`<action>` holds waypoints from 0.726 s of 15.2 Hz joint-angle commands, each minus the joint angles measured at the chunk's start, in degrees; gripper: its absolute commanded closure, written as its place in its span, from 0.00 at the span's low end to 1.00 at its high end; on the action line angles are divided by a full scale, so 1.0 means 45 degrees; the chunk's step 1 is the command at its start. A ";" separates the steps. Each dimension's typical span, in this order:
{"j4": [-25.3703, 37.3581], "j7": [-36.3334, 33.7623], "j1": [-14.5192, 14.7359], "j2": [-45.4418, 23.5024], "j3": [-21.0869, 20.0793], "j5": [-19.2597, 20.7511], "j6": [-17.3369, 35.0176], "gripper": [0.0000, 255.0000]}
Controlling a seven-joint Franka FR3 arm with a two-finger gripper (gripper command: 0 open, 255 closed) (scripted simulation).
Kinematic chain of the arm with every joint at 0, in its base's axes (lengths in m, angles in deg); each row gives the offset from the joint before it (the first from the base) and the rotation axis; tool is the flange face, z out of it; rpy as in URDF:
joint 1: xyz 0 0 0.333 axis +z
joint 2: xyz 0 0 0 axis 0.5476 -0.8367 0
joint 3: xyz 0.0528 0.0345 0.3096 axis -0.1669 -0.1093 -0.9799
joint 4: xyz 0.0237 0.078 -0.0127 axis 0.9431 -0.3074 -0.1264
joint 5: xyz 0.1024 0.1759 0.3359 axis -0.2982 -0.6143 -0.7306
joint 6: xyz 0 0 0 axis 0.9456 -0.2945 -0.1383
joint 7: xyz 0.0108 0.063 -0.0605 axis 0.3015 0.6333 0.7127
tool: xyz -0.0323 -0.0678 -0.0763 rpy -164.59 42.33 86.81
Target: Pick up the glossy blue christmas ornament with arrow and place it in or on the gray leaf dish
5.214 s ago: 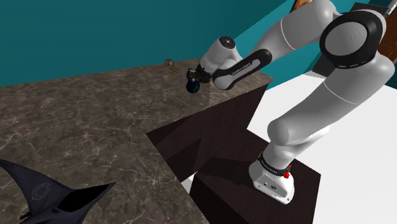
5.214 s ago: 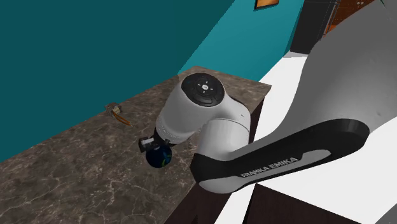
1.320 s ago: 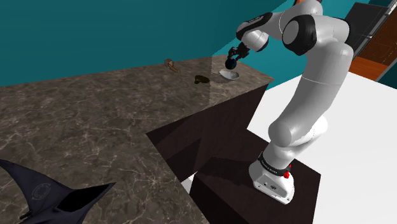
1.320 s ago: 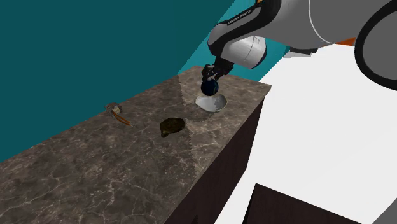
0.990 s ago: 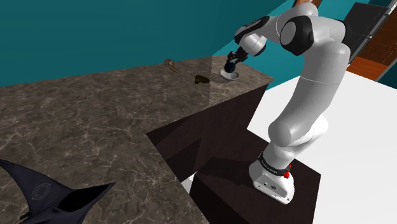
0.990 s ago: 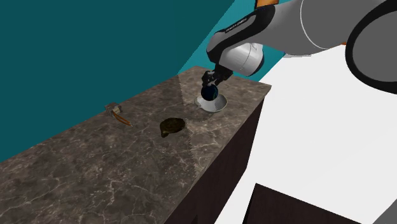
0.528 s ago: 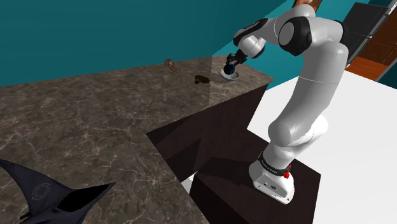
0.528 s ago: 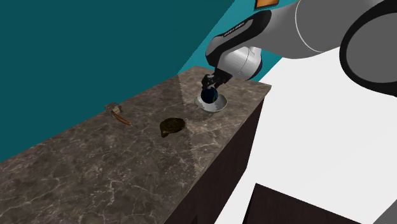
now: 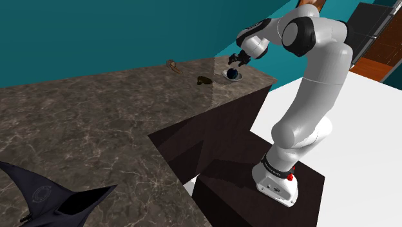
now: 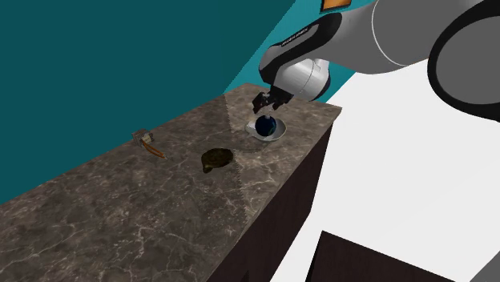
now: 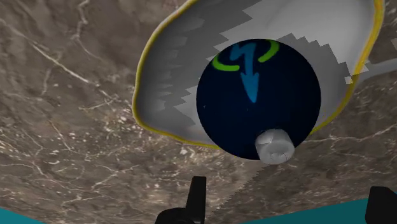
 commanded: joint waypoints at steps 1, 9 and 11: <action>-0.0249 -0.0194 0.0066 0.0438 0.0133 0.0295 -0.0157 0.00; -0.0842 -0.0789 0.0188 0.1631 0.0445 0.1190 -0.0645 0.00; -0.0842 -0.0789 0.0188 0.1631 0.0445 0.1190 -0.0645 0.00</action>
